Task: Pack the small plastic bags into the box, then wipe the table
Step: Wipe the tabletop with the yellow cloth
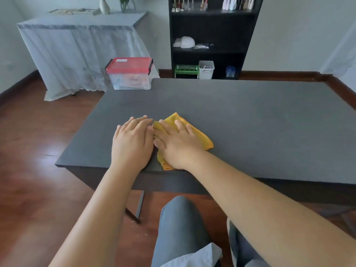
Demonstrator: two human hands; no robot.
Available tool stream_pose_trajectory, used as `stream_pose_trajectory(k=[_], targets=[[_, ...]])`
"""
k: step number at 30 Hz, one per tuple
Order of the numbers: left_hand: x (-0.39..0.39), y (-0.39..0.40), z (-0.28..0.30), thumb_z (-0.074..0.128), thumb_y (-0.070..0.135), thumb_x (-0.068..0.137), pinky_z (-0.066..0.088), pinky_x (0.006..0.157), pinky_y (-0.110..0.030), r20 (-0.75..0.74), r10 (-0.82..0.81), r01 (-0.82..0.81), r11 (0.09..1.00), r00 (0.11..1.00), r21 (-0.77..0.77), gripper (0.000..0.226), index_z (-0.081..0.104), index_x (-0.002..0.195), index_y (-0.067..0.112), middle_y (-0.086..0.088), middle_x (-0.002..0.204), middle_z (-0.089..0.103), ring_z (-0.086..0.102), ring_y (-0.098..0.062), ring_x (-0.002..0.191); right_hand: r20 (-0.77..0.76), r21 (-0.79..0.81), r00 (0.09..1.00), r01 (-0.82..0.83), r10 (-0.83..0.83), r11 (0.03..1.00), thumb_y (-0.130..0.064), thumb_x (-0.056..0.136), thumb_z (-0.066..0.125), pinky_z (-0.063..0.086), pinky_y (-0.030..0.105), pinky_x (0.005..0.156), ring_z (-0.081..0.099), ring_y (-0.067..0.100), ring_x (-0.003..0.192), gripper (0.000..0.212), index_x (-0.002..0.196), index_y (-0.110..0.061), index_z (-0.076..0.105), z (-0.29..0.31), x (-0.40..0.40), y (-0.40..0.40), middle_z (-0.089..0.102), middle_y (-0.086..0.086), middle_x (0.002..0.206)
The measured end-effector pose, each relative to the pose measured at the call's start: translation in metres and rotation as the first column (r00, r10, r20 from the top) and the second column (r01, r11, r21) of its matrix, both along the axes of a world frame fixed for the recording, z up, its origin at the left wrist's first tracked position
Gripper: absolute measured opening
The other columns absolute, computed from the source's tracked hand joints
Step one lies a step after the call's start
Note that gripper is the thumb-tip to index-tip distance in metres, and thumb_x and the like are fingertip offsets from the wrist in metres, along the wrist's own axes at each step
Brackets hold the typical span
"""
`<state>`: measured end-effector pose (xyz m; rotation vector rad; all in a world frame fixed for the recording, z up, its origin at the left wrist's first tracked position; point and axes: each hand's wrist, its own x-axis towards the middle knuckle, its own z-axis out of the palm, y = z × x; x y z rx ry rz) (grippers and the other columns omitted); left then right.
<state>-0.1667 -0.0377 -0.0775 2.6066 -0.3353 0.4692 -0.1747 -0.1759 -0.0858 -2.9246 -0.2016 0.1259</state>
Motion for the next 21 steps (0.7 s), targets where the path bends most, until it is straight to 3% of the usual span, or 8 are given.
stream_pose_trajectory(k=[5,10,15,21], targets=[[-0.019,-0.021,0.002,0.043,0.026,0.099,0.026,0.111,-0.049,-0.013,-0.056,0.057,0.998,0.998,0.038,0.033,0.062,0.125,0.018,0.001,0.137,0.057,0.039,-0.028,0.137,-0.026,0.015,0.971,0.238,-0.238,0.971,-0.044,0.098,0.013,-0.001,0.048,0.116,0.000,0.028,0.147,0.051,0.148,-0.050,0.007,0.005,0.004,-0.082,-0.002,-0.013,0.162],[-0.039,-0.058,-0.002,0.041,0.033,0.100,0.019,0.113,-0.046,-0.036,-0.181,0.183,0.977,0.983,0.106,0.036,0.061,0.126,0.021,0.005,0.139,0.055,0.035,-0.025,0.139,0.018,-0.035,0.925,0.381,-0.380,0.924,-0.047,0.099,0.010,0.003,0.048,0.117,0.000,0.026,0.147,0.049,0.148,-0.050,0.006,-0.001,-0.066,-0.156,-0.001,-0.014,0.161],[-0.051,-0.099,-0.006,0.034,0.035,0.101,0.019,0.112,-0.046,-0.066,-0.240,0.248,0.954,0.968,0.170,0.040,0.057,0.131,0.021,0.005,0.144,0.050,0.031,-0.025,0.140,0.094,-0.060,0.922,0.382,-0.376,0.922,-0.050,0.099,0.012,0.002,0.048,0.116,0.002,0.029,0.147,0.050,0.148,-0.047,0.009,-0.008,-0.119,-0.131,0.000,-0.013,0.161],[-0.058,-0.131,-0.009,0.034,0.030,0.101,0.026,0.106,-0.046,-0.055,-0.225,0.232,0.951,0.973,0.206,0.039,0.058,0.130,0.019,0.001,0.144,0.050,0.035,-0.029,0.137,0.078,-0.008,0.965,0.252,-0.251,0.968,-0.051,0.099,0.011,0.002,0.048,0.117,0.003,0.030,0.147,0.048,0.147,-0.048,0.014,-0.005,-0.101,-0.123,0.005,-0.015,0.161]])
